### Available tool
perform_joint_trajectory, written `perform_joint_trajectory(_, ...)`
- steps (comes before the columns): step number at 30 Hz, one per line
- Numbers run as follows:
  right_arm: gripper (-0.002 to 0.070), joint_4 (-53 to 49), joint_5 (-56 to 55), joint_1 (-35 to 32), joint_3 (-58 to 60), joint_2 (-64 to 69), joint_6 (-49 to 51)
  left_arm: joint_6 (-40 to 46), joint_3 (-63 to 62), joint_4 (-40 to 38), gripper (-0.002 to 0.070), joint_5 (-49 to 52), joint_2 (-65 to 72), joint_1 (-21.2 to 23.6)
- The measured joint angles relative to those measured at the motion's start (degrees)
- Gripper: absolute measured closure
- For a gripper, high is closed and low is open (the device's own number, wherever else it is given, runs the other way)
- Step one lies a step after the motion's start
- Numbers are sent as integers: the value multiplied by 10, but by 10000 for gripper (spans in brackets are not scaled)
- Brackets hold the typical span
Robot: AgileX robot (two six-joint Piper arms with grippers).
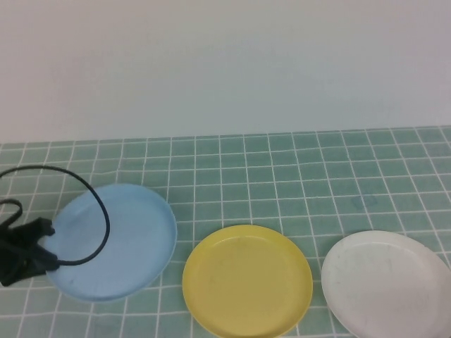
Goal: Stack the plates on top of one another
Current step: Pick up the blue plate, then place the blue plate on the yellow plate
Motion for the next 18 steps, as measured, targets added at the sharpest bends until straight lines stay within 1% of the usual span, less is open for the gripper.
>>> perform_joint_trajectory(6, 678, 0, 0, 0, 0, 0, 0, -6, -36, 0, 676, 48, -37, 0)
perform_joint_trajectory(9, 678, 0, 0, 0, 0, 0, 0, -2, -47, -12, 675, 75, -43, -9)
perform_joint_trajectory(12, 678, 0, 0, 0, 0, 0, 0, -1, -48, -9, 676, 75, -52, -49)
perform_joint_trajectory(16, 678, 0, 0, 0, 0, 0, 0, -22, -48, 16, 676, 53, -54, -137)
perform_joint_trajectory(18, 678, 0, 0, 0, 0, 0, 0, -30, -48, 15, 676, 38, -52, -175)
